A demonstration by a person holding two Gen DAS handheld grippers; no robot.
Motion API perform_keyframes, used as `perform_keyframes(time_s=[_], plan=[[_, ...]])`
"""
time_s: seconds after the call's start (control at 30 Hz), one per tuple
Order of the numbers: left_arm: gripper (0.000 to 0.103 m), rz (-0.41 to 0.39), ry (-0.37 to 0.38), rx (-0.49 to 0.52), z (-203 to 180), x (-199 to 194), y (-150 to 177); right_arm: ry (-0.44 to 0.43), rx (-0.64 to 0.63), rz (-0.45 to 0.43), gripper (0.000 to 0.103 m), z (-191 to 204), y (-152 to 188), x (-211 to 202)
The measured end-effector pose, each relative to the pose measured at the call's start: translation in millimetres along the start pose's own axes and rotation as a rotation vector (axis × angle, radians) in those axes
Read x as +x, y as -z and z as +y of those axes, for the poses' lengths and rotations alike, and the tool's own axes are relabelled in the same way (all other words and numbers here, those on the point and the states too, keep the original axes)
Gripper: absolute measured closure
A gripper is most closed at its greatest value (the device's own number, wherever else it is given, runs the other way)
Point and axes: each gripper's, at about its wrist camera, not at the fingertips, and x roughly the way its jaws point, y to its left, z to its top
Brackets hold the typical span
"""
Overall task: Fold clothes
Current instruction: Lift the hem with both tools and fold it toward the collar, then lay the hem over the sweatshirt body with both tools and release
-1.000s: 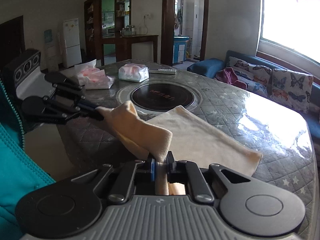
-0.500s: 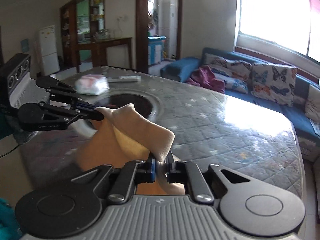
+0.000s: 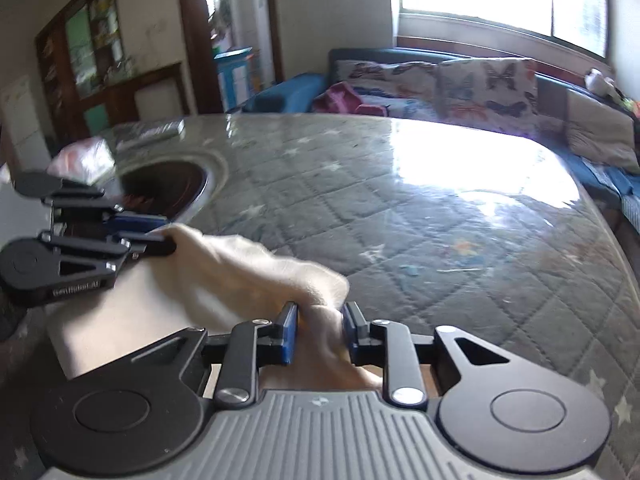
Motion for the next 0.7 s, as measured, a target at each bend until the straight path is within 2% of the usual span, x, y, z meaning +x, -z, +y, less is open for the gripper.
perform_keyframes(time_s=[0.2,0.3,0.4,0.53,0.7], plan=[[0.085,-0.043,0.027,-0.063,-5.4,-16.4,-18.3,-0.001,0.002,-0.038,0.078,-3.6,-5.3,-13.0],[0.085,-0.056,0.090,-0.071,-15.0,-20.4,-25.7,-0.017,-0.013,-0.034,0.078,2.4,-10.4,-9.1],[0.085,-0.037,0.128,-0.064,-24.0,-12.1,-29.7,-0.036,-0.032,-0.023,0.078,11.3,-15.3,-0.2],[0.086,0.028,0.133,-0.090,-23.0,11.4,-26.1,-0.034,-0.035,0.015,0.079,15.0,-16.6,14.4],[0.085,0.043,0.129,-0.106,-18.8,18.5,-22.4,-0.031,-0.037,0.025,0.079,12.4,-15.7,19.5]])
